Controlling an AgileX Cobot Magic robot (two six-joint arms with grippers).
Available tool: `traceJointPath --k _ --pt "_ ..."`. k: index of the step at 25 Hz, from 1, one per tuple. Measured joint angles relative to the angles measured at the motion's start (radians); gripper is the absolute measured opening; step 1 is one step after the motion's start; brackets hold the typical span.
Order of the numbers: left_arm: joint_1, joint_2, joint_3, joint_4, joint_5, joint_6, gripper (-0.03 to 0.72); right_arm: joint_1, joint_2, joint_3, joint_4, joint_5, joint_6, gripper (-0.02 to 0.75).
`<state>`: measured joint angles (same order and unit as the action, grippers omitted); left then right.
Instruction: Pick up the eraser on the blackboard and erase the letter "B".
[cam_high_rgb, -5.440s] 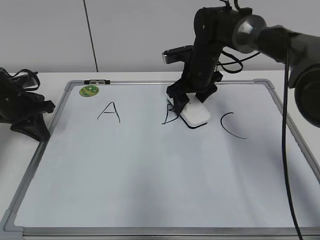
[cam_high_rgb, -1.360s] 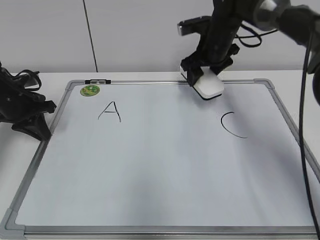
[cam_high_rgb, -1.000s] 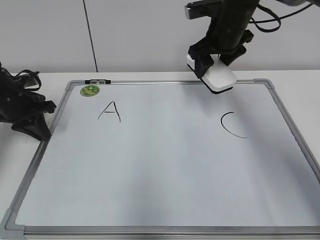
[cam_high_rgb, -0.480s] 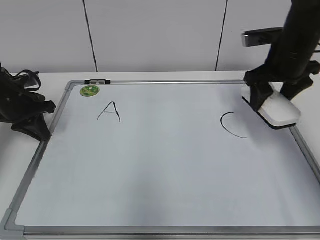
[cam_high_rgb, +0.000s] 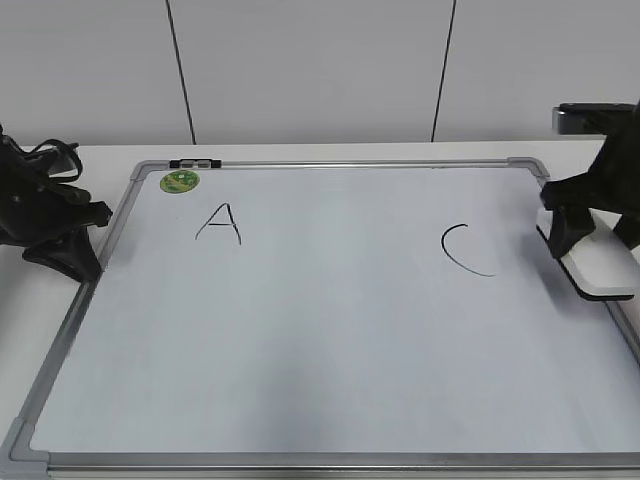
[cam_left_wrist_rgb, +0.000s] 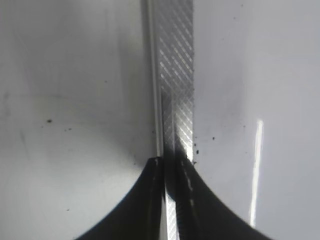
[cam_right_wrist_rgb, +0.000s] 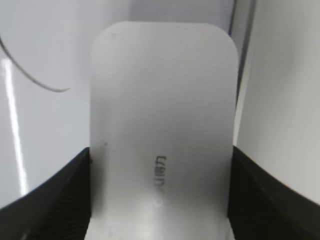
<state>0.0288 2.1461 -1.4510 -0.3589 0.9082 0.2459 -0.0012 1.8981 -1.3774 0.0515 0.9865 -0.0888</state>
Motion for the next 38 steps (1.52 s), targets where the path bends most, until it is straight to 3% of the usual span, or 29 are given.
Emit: traceJointPath --k 6,25,31,35,38 --pt "0.000 0.000 0.000 0.000 0.000 0.000 0.033 -0.058 0.038 0.002 0.016 -0.053 -0.001 0.537" --pt "0.000 0.000 0.000 0.000 0.000 0.000 0.033 -0.060 0.194 -0.119 0.053 -0.037 -0.028 0.539" --pt "0.000 0.000 0.000 0.000 0.000 0.000 0.033 -0.060 0.205 -0.121 0.055 -0.035 -0.032 0.636" --pt "0.000 0.000 0.000 0.000 0.000 0.000 0.052 -0.060 0.210 -0.181 0.043 0.059 -0.038 0.652" --pt "0.000 0.000 0.000 0.009 0.000 0.000 0.124 -0.060 0.210 -0.253 0.040 0.145 -0.045 0.652"
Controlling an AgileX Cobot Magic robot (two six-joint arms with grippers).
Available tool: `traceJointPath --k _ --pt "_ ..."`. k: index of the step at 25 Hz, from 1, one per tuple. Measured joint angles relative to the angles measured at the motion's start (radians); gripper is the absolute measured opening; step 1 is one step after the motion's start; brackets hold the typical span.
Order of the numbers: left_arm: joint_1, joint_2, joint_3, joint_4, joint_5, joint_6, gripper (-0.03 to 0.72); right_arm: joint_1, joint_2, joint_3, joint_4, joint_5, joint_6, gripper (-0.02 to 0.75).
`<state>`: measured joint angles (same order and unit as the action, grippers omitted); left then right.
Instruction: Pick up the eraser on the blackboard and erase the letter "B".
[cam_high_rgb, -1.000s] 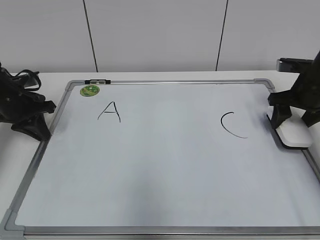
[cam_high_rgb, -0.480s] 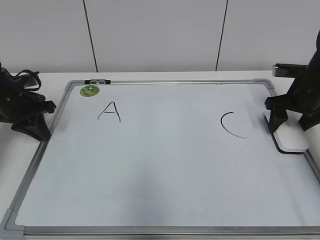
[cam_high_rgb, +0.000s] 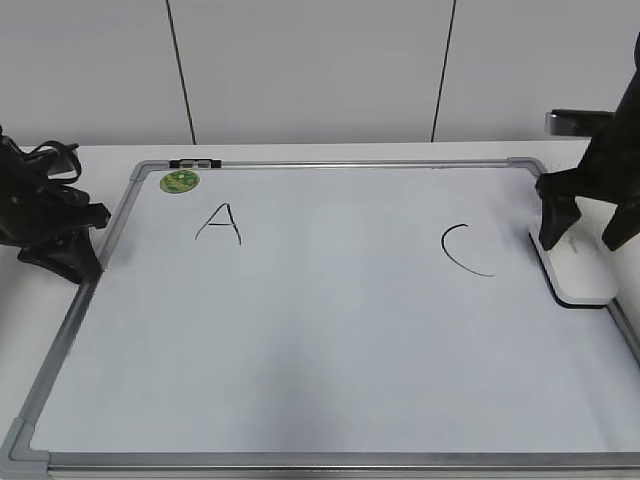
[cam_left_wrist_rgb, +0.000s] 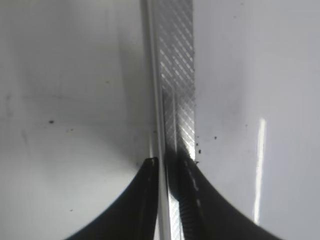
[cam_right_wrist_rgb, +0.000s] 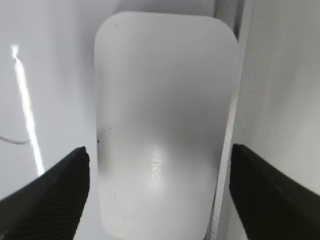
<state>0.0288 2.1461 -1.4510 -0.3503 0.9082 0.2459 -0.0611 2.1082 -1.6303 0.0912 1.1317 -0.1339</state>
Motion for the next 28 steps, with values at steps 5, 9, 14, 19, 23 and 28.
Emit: traceJointPath --k 5,9,14,19,23,28 --pt "0.000 -0.022 -0.008 0.010 0.019 0.000 0.361 0.000 -0.007 -0.094 0.002 0.072 -0.023 0.631" --pt "0.000 -0.078 -0.076 0.018 0.088 0.000 0.431 0.000 -0.074 -0.106 0.008 0.083 -0.027 0.608" --pt "-0.001 -0.163 -0.167 0.055 0.242 -0.039 0.442 0.000 -0.206 -0.100 0.031 0.087 -0.029 0.596" --pt "-0.023 -0.282 -0.173 0.107 0.305 -0.099 0.442 0.000 -0.396 -0.036 0.057 0.095 -0.030 0.596" --pt "-0.062 -0.400 -0.168 0.118 0.314 -0.126 0.442 0.000 -0.552 0.059 0.060 0.101 -0.030 0.596" --pt "-0.120 -0.554 -0.123 0.118 0.319 -0.141 0.442 0.000 -0.774 0.221 0.031 0.111 -0.030 0.595"
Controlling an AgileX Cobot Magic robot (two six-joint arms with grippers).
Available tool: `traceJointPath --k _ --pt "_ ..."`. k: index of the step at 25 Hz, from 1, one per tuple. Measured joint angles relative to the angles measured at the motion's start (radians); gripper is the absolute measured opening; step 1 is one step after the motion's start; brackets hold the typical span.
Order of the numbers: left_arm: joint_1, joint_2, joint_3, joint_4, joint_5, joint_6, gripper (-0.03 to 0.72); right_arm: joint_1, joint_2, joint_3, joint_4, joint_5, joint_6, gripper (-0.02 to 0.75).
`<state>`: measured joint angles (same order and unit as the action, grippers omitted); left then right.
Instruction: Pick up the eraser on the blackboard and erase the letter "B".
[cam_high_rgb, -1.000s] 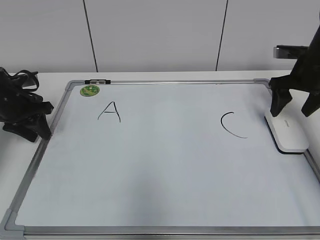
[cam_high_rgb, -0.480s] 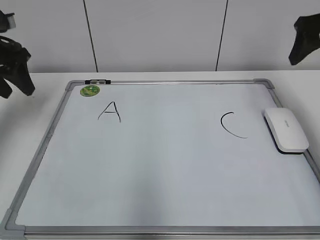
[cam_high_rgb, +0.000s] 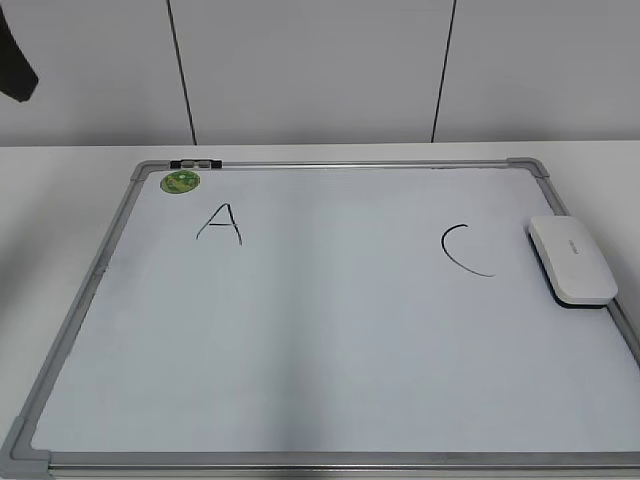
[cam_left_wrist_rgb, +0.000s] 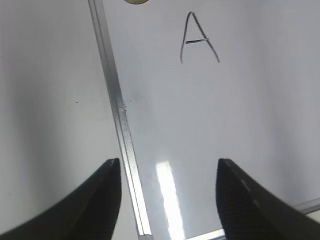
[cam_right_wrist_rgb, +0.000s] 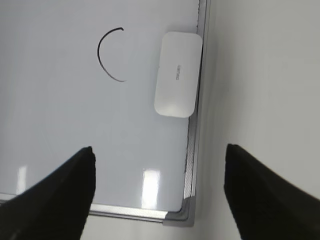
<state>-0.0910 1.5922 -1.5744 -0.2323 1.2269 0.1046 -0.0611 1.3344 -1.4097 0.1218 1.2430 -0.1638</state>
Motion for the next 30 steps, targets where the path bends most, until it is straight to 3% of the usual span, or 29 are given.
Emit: traceJointPath --k 4,17,30 --pt "-0.046 -0.235 0.146 0.000 0.004 -0.030 0.442 0.000 -0.180 0.147 -0.008 0.002 0.011 0.594" --pt "-0.053 -0.904 0.661 0.072 0.029 -0.038 0.442 0.009 -0.694 0.513 0.013 0.013 0.101 0.594" --pt "-0.055 -1.182 1.019 0.121 -0.014 -0.041 0.442 0.016 -0.926 0.752 -0.110 0.017 0.135 0.593"
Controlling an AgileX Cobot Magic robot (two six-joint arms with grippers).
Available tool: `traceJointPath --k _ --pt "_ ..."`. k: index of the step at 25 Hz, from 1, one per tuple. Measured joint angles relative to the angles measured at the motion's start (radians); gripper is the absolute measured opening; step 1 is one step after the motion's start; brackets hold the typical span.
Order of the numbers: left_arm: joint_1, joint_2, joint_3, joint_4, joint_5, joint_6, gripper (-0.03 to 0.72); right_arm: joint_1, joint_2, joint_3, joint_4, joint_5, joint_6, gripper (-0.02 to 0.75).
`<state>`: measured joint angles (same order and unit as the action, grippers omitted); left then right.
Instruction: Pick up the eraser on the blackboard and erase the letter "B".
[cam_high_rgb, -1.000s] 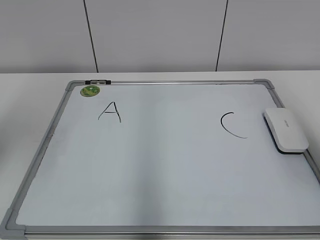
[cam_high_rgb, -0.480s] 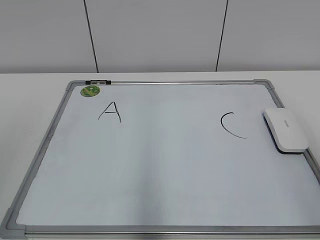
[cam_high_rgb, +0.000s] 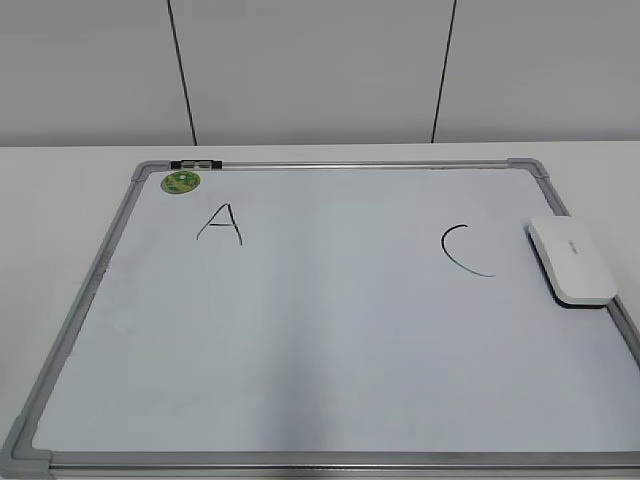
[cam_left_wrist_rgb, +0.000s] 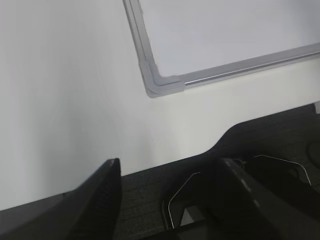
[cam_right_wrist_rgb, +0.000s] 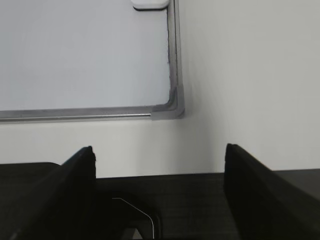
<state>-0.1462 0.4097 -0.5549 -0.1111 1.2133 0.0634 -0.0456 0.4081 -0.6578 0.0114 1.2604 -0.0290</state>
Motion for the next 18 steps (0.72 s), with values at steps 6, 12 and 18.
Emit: traceJointPath --k 6,12,18 --pt "0.000 -0.010 0.005 0.044 -0.065 -0.002 0.442 0.000 -0.023 0.134 -0.011 -0.055 0.005 0.590" --pt "0.000 -0.012 0.042 0.056 -0.119 -0.002 0.442 0.000 -0.023 0.148 -0.023 -0.150 0.009 0.589" --pt "0.000 -0.012 0.044 0.058 -0.121 -0.002 0.442 0.000 -0.023 0.154 -0.025 -0.152 0.009 0.588"
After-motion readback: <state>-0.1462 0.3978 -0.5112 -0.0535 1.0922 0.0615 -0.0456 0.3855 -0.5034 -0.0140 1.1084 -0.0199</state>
